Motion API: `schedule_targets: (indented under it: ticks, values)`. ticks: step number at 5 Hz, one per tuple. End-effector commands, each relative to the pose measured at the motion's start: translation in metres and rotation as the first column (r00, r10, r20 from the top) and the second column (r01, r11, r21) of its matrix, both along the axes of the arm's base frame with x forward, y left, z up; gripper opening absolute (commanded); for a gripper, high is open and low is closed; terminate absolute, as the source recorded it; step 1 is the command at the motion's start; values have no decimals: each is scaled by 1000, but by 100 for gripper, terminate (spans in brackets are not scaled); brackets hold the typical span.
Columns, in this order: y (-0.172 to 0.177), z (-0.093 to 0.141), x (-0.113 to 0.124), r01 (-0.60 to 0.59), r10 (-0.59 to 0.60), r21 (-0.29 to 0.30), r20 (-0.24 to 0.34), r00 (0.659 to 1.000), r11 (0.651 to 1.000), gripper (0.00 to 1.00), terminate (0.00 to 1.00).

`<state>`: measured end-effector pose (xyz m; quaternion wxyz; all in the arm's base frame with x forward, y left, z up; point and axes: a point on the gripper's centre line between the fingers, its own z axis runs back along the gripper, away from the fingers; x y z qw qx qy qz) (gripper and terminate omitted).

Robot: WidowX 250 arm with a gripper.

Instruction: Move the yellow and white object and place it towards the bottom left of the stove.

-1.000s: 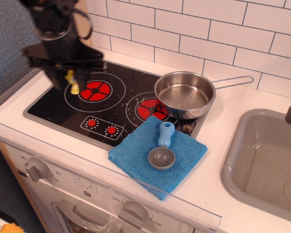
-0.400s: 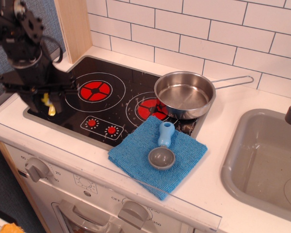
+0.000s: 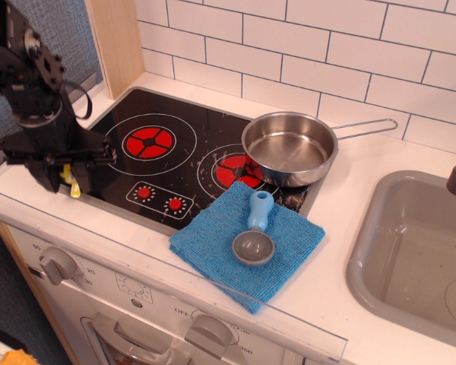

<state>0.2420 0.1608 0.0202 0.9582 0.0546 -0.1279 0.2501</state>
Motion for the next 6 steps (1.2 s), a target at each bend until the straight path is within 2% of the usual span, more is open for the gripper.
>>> schedule_targets:
  ticks: [1,2,4,5,6]
  values:
    - [10,7,8,-30,30,10,16,999,999,100,0]
    - [9,10,9,-18,18,16,7,1000,1000,100,0]
    - [13,30,8,-16,15,32,36,999,999,100,0]
    - [12,46,7,-24,22,40,60,998,999,100,0]
    - [11,73,6,-39,33,57,106,994,998,100,0]
